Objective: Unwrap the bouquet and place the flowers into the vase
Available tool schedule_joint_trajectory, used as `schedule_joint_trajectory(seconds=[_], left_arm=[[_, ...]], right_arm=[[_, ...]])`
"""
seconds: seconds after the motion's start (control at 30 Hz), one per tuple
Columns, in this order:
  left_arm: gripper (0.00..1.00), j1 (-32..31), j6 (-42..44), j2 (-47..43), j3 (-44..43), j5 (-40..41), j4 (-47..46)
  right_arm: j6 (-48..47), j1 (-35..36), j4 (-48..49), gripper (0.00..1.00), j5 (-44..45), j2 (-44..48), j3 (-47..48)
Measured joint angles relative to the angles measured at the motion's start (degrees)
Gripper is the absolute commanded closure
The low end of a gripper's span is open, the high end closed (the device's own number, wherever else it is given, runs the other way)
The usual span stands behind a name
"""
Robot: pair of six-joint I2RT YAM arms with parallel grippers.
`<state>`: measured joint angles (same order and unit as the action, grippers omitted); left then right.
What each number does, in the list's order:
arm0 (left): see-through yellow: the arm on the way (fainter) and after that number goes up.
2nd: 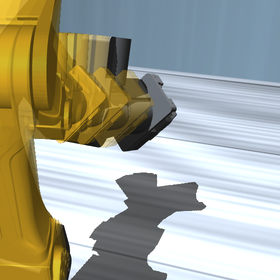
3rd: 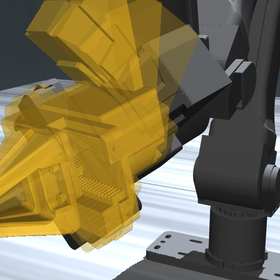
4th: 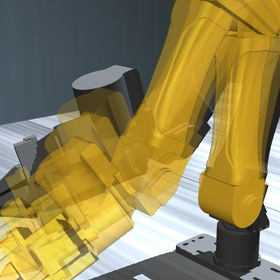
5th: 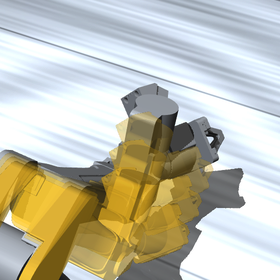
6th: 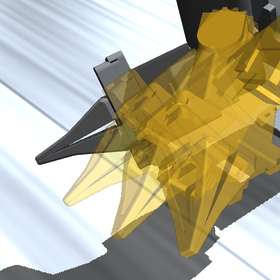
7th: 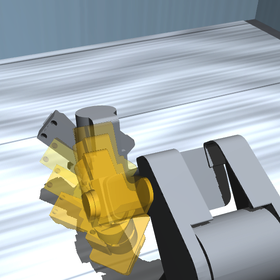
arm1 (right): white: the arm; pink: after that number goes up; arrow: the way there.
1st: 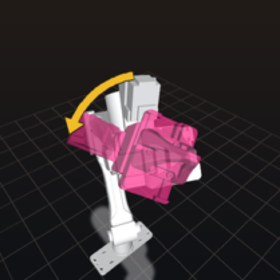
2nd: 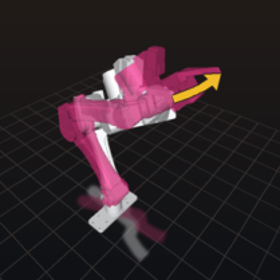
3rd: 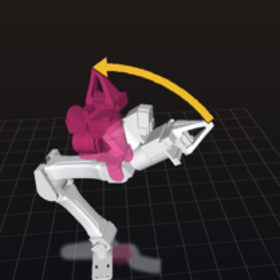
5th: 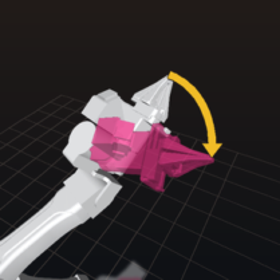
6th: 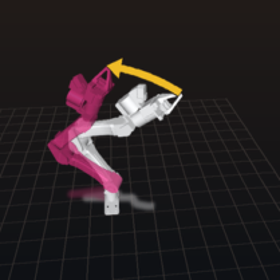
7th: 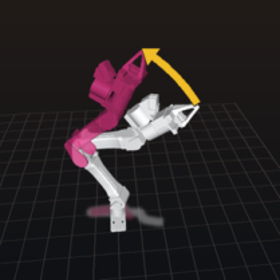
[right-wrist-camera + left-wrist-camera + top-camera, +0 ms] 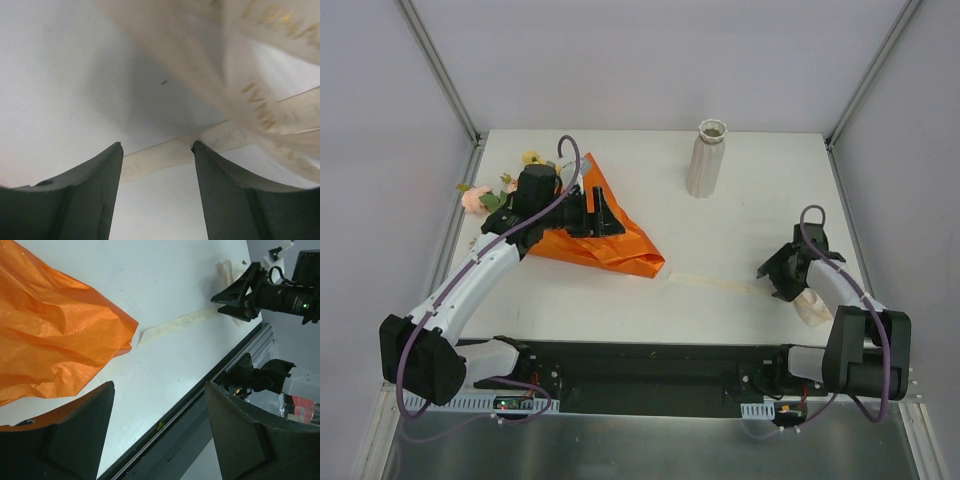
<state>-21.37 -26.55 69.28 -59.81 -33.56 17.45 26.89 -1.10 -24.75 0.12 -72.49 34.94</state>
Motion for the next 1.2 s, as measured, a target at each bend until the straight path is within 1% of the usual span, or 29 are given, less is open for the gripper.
schedule_joint_trajectory(seconds=[0.13, 0.2, 0.23, 0.3, 0.4, 0.53, 0.63, 0.7, 0.8, 0.87, 0.9, 0.93, 1.03, 1.1, 1.13, 1.2], left_arm=[[0.29, 1.77, -0.90, -1.51, 2.80, 0.22, -0.11], [0.27, 4.09, -1.77, -2.56, 4.96, 0.74, 0.09], [0.26, 5.73, -2.51, -3.10, 6.25, 0.96, 0.13], [0.24, 8.92, -3.89, -3.89, 8.39, 1.31, 0.46], [0.24, 11.89, -5.97, -4.15, 10.40, 2.58, 0.74], [0.29, 12.37, -9.51, -3.30, 11.02, 3.52, 0.94], [0.26, 12.37, -12.74, -2.29, 11.67, 4.35, 0.44], [0.23, 12.37, -15.43, -2.32, 13.55, 5.77, 0.31], [0.24, 12.37, -19.10, -2.19, 16.52, 7.87, 0.50], [0.29, 12.37, -20.72, -1.27, 17.29, 8.28, 0.42], [0.39, 12.37, -21.22, -0.35, 17.29, 8.31, 0.11], [0.43, 12.37, -21.75, 0.68, 17.29, 8.31, -0.52], [0.48, 12.26, -22.86, 4.17, 17.22, 8.15, -3.10], [0.55, 11.67, -23.71, 6.01, 17.18, 8.31, -5.09], [0.61, 11.17, -24.06, 6.88, 16.90, 8.24, -5.64], [0.65, 9.73, -25.07, 9.27, 15.34, 7.89, -6.69]], right_arm=[[-2.45, -10.58, -0.31, 0.38, 0.81, 0.00, 0.26], [-4.02, -14.38, -1.38, 0.37, 2.12, 0.11, 0.72], [-5.14, -15.58, -2.32, 0.37, 2.73, 0.35, 1.29], [-7.10, -15.45, -3.23, 0.36, 2.62, 1.77, 2.49], [-10.16, -10.08, -3.39, 0.35, 2.05, 6.03, 4.85], [-13.09, 1.14, -4.24, 0.35, 1.49, 12.63, 8.07], [-13.64, 8.37, -5.27, 0.35, 1.38, 16.85, 9.53], [-13.53, 11.43, -6.36, 0.35, 1.29, 19.39, 9.53], [-12.90, 15.15, -8.24, 0.35, 1.40, 22.21, 9.53], [-12.55, 17.46, -9.38, 0.35, 1.77, 23.41, 9.53], [-12.41, 18.47, -9.86, 0.35, 1.99, 23.87, 9.53], [-12.37, 19.47, -10.32, 0.35, 2.23, 24.35, 9.53], [-12.37, 21.42, -12.07, 0.35, 3.06, 25.68, 9.53], [-12.37, 22.21, -13.64, 0.35, 3.89, 27.23, 9.53], [-12.37, 22.38, -14.29, 0.35, 4.24, 28.06, 9.53], [-12.37, 22.43, -15.74, 0.34, 4.98, 30.14, 9.53]])
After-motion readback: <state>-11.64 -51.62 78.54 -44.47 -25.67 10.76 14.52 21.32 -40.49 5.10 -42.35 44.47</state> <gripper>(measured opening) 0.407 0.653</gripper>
